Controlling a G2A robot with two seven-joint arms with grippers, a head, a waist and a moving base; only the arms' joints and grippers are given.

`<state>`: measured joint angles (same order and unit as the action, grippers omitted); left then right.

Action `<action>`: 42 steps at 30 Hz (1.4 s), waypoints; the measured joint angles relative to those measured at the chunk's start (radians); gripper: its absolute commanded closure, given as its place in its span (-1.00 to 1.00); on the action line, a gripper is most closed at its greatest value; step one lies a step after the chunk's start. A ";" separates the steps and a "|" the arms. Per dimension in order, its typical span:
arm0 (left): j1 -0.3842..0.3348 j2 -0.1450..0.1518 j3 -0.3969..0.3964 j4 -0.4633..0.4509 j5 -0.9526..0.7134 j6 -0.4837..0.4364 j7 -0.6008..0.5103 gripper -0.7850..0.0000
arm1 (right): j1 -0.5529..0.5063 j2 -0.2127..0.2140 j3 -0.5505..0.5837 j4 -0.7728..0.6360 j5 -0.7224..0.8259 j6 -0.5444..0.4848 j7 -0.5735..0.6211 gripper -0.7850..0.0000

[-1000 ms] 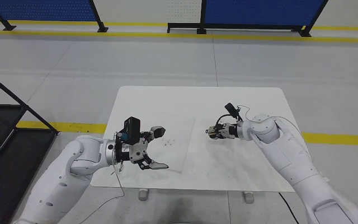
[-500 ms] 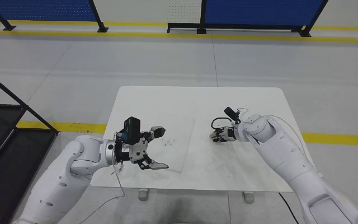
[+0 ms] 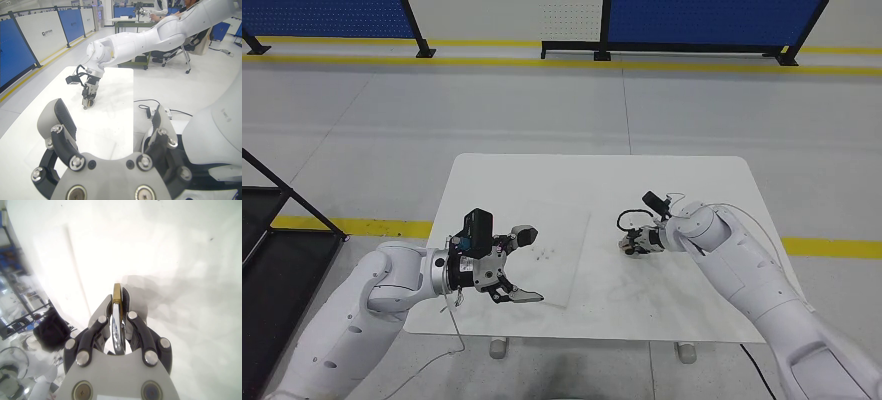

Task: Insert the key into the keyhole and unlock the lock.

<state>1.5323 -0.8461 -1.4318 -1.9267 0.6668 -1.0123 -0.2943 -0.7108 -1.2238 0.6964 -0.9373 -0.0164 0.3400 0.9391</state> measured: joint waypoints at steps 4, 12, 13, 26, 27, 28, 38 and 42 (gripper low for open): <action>0.000 0.000 0.000 0.000 0.000 0.000 0.000 -1.00 | 0.002 -0.006 -0.002 0.013 -0.004 -0.003 -0.002 1.00; 0.000 0.000 0.000 0.000 0.000 0.000 0.000 -1.00 | 0.005 -0.014 0.001 0.025 -0.013 -0.005 -0.004 -1.00; 0.000 0.000 0.000 0.000 0.000 0.000 0.000 -1.00 | 0.006 -0.015 0.002 0.025 -0.014 -0.004 -0.004 -1.00; 0.000 0.000 0.000 0.000 0.000 0.000 0.000 -1.00 | 0.003 -0.011 0.018 -0.014 -0.074 0.019 -0.017 -1.00; 0.000 0.000 0.000 0.000 0.000 0.000 0.000 -1.00 | 0.000 -0.008 0.024 -0.027 -0.083 0.024 -0.025 -1.00; 0.000 0.000 0.000 0.000 0.000 0.000 0.000 -1.00 | -0.003 -0.005 0.032 -0.041 -0.088 0.027 -0.034 -1.00; 0.000 0.000 0.000 0.000 0.000 0.000 0.000 -1.00 | -0.196 0.087 0.248 -0.460 -0.182 0.078 -0.146 -1.00; 0.000 0.000 0.000 0.000 0.000 0.000 0.000 -1.00 | -0.346 0.131 0.363 -0.727 -0.243 0.119 -0.126 -1.00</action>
<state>1.5323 -0.8461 -1.4318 -1.9267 0.6668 -1.0123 -0.2943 -1.0564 -1.0928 1.0594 -1.6639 -0.2595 0.4590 0.8131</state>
